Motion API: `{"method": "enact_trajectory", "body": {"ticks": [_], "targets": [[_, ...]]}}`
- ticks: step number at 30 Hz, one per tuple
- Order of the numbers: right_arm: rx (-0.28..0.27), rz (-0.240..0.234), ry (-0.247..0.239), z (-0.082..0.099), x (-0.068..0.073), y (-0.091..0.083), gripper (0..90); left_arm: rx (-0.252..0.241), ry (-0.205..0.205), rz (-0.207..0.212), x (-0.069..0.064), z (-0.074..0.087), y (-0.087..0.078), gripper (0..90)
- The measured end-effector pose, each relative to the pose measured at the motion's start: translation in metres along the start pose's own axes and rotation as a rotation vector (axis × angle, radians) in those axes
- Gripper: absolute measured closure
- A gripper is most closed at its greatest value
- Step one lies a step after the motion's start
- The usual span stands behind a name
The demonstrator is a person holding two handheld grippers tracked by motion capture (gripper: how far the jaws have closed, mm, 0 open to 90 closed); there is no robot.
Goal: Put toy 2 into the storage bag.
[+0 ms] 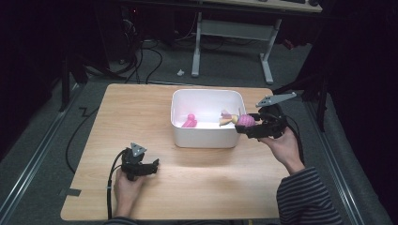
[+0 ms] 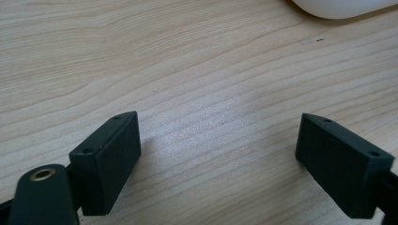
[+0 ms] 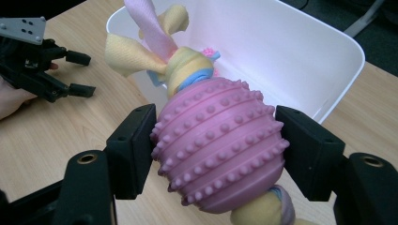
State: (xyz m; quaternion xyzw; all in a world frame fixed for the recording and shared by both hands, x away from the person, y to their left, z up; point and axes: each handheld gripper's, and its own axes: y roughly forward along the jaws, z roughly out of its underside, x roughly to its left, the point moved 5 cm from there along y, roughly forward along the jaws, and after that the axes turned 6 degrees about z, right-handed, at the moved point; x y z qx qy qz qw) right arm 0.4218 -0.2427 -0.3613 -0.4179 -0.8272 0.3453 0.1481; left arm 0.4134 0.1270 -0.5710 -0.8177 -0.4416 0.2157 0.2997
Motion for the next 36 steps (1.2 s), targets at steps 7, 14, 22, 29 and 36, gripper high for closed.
{"method": "enact_trajectory", "body": {"ticks": [7,14,22,29,36], "targets": [[0.013,0.003,-0.023,-0.015,0.001,0.012,32.9,0.001,0.000,0.000,0.000,0.000,0.000,14.6],[0.032,0.010,-0.045,-0.028,0.003,0.029,32.9,0.000,0.000,0.000,0.000,0.000,0.000,14.6],[0.056,0.008,-0.076,-0.038,0.006,0.053,32.8,0.000,0.000,0.000,0.000,0.000,0.000,14.8],[0.088,-0.011,-0.094,-0.043,0.009,0.081,32.6,0.000,-0.001,-0.001,0.000,0.000,0.000,14.8],[0.131,-0.020,-0.094,-0.041,0.012,0.102,32.5,0.000,-0.001,-0.001,0.000,0.000,0.000,14.8]]}}
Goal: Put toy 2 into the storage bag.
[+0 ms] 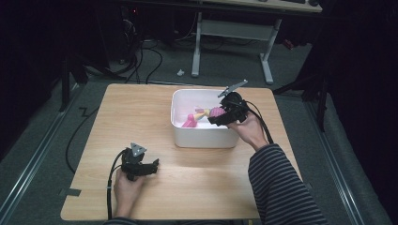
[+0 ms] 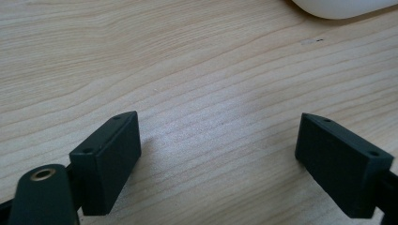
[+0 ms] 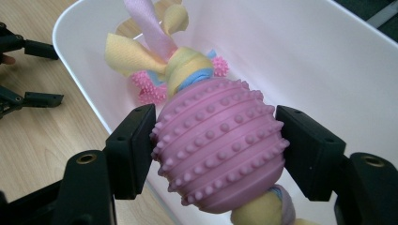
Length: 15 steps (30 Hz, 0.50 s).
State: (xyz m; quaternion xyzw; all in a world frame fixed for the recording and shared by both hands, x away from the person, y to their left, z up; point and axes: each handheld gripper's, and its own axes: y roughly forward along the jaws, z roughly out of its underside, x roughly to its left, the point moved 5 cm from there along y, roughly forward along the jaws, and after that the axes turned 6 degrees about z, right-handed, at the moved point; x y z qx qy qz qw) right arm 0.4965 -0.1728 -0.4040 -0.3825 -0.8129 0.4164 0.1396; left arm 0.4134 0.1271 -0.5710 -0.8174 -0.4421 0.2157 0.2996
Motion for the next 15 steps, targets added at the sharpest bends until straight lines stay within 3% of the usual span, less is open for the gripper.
{"method": "enact_trajectory", "body": {"ticks": [11,15], "targets": [[0.041,-0.043,0.022,0.0063,0.0034,0.0088,31.0,0.000,0.000,0.000,0.0000,0.0000,0.0000,14.8],[0.005,-0.037,0.040,0.0050,0.0011,0.0020,26.8,-0.001,0.000,0.001,-0.0001,0.0000,0.0000,14.8]]}}
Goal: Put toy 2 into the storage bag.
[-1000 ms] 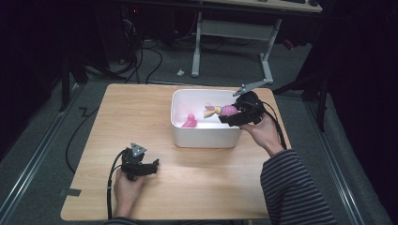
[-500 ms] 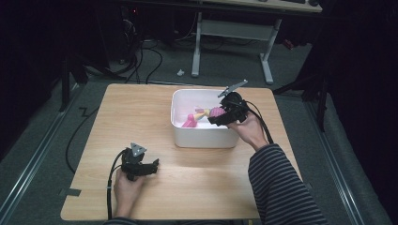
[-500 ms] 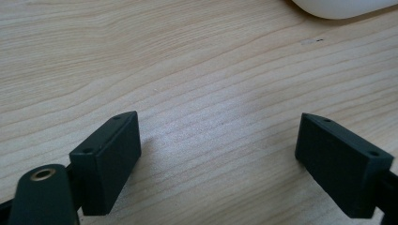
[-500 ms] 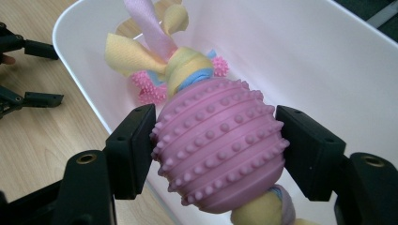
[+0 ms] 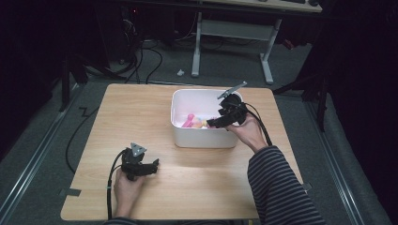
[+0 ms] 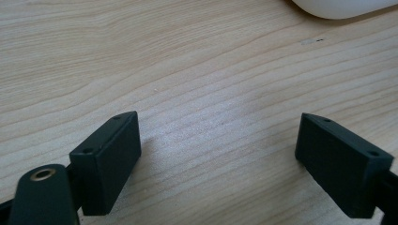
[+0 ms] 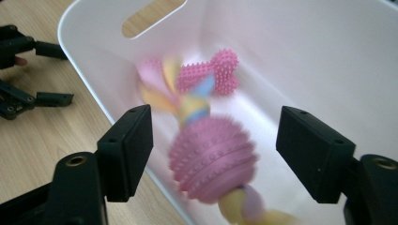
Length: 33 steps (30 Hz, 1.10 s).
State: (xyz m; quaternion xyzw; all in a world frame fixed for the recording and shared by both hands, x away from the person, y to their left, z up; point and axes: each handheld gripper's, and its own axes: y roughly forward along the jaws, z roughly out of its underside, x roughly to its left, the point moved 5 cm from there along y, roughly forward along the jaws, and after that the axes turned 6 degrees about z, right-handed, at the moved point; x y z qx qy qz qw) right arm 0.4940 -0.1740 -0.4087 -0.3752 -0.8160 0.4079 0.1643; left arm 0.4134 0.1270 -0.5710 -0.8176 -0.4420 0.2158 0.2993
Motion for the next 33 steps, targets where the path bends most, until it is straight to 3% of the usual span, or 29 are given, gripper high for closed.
{"method": "enact_trajectory", "body": {"ticks": [2,3,8,13,18,20,21,23,24,26,27,28,29,30,31,32,33], "targets": [[-0.006,0.009,0.000,0.000,-0.001,-0.002,26.0,0.000,0.000,0.000,0.000,0.000,0.000,14.9],[-0.022,0.037,0.006,0.003,-0.003,-0.010,25.8,0.000,0.000,0.000,0.000,0.000,0.000,14.9],[-0.073,0.054,0.036,0.016,-0.006,-0.029,27.5,0.000,0.001,-0.001,0.000,0.000,0.000,15.0],[-0.139,0.081,0.069,0.053,-0.007,-0.056,31.5,0.000,0.001,-0.001,0.000,0.000,0.000,15.0],[-0.158,0.096,0.118,0.092,-0.010,-0.066,34.0,0.000,0.001,0.000,0.000,0.000,0.000,15.0],[-0.152,0.106,0.127,0.101,-0.011,-0.065,34.2,0.000,0.001,-0.001,0.000,0.000,0.000,15.0],[-0.145,0.126,0.153,0.122,-0.015,-0.058,34.6,0.000,0.001,-0.001,0.000,0.000,0.000,15.0],[-0.139,0.135,0.200,0.145,-0.020,-0.048,34.9,0.001,0.001,-0.001,0.000,0.000,0.000,15.0],[-0.139,0.135,0.200,0.145,-0.020,-0.048,34.9,0.001,0.001,-0.001,0.000,0.000,0.000,15.0],[-0.123,0.174,0.231,0.169,-0.027,-0.033,35.2,0.001,0.002,-0.002,0.000,0.000,0.000,15.0],[-0.111,0.219,0.277,0.194,-0.033,-0.017,35.4,0.001,0.002,-0.002,0.000,0.000,0.000,15.0],[-0.103,0.241,0.297,0.206,-0.038,-0.009,35.1,0.001,0.002,-0.002,0.000,0.000,0.000,14.9],[-0.095,0.260,0.324,0.217,-0.041,-0.002,35.1,0.001,0.002,-0.002,0.000,0.000,0.000,15.0],[-0.095,0.260,0.324,0.217,-0.041,-0.002,35.1,0.001,0.002,-0.002,0.000,0.000,0.000,14.9],[-0.087,0.288,0.369,0.235,-0.046,0.010,35.4,0.002,0.002,-0.001,0.000,0.000,0.000,14.9],[-0.087,0.288,0.369,0.235,-0.046,0.010,35.4,0.002,0.002,-0.001,0.000,0.000,0.000,14.9],[-0.143,0.327,0.378,0.243,-0.048,0.010,35.6,0.003,0.003,-0.002,0.000,0.000,0.000,14.9]]}}
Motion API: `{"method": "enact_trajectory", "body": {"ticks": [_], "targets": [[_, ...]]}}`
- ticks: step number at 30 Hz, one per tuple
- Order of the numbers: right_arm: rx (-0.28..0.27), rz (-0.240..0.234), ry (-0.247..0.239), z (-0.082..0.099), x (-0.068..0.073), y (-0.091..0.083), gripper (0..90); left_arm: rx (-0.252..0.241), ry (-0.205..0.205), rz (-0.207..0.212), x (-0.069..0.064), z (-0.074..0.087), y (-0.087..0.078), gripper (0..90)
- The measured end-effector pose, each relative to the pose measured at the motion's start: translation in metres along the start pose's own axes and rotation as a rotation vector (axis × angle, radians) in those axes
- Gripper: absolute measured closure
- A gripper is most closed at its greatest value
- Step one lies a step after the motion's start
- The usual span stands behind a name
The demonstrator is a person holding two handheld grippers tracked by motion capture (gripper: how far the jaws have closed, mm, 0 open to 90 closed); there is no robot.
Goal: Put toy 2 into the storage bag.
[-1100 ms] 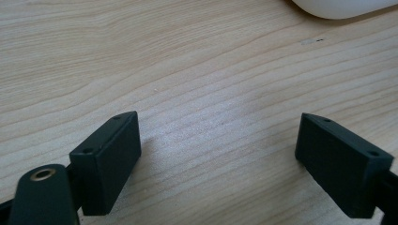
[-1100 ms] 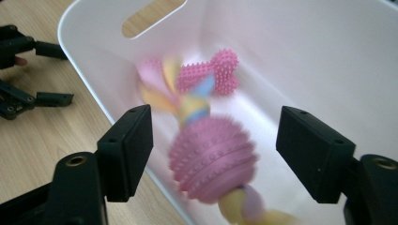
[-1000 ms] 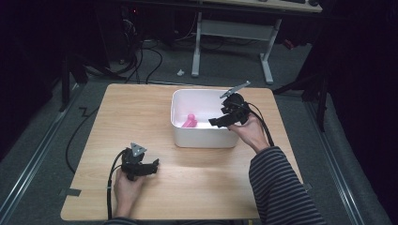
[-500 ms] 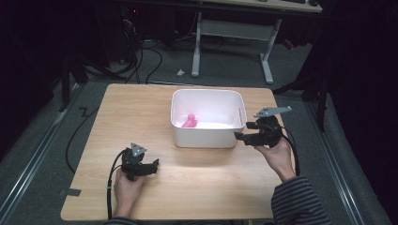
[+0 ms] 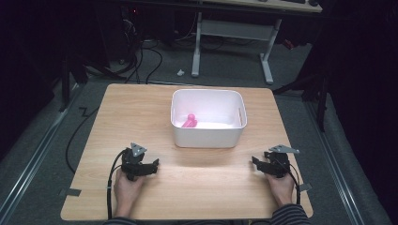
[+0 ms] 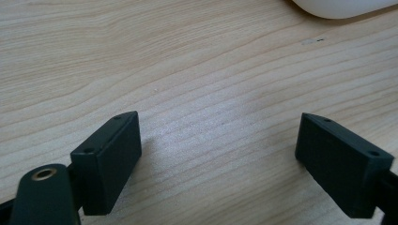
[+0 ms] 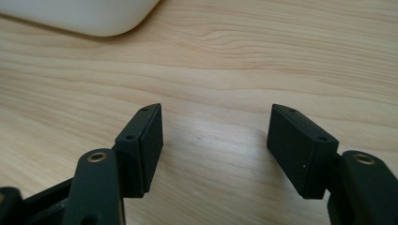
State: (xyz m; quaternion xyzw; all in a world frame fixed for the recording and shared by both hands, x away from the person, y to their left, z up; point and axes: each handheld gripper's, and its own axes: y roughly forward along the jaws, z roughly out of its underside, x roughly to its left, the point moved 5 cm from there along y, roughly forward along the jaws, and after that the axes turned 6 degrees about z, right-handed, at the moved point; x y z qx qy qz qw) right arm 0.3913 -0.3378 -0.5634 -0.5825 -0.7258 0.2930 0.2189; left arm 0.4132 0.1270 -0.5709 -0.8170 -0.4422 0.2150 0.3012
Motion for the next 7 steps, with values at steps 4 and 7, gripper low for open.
{"method": "enact_trajectory", "body": {"ticks": [4,7], "targets": [[0.009,0.036,-0.050,0.0008,0.0029,0.0007,31.0,0.000,0.000,0.000,0.0000,0.0000,0.0000,14.9],[0.013,0.039,-0.049,0.0009,0.0038,0.0009,30.3,0.000,0.000,-0.001,-0.0001,0.0001,0.0000,14.9]]}}
